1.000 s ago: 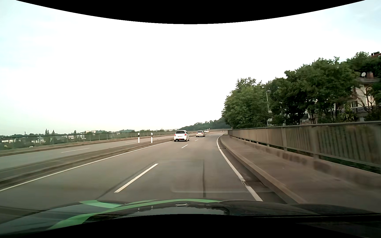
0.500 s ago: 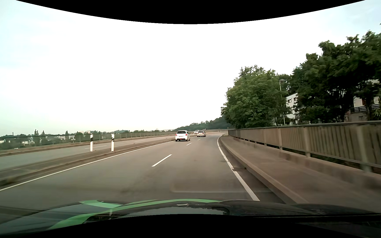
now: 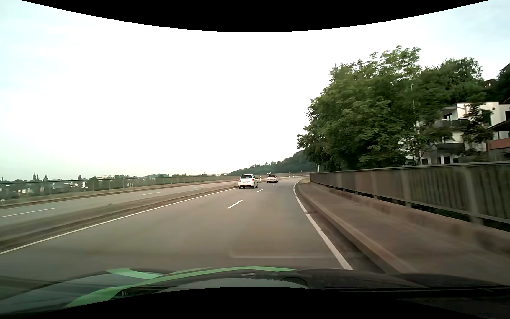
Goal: Follow the waypoints while adhering to traffic rules and regulations
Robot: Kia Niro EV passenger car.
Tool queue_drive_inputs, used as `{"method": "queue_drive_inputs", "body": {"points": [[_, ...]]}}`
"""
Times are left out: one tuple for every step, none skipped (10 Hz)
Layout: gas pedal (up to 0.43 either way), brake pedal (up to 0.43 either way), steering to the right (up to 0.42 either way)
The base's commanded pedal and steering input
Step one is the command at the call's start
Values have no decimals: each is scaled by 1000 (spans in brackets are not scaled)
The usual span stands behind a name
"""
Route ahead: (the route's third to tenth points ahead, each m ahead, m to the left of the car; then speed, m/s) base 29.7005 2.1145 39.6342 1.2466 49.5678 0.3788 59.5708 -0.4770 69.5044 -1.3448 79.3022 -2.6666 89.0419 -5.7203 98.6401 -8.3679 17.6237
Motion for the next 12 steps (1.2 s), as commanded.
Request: {"method": "queue_drive_inputs", "body": {"points": [[228,0,3],[228,0,3],[228,0,3],[228,0,3],[228,0,3],[240,0,3],[240,0,3],[240,0,3],[240,0,3],[240,0,4],[240,0,4],[228,0,4]]}}
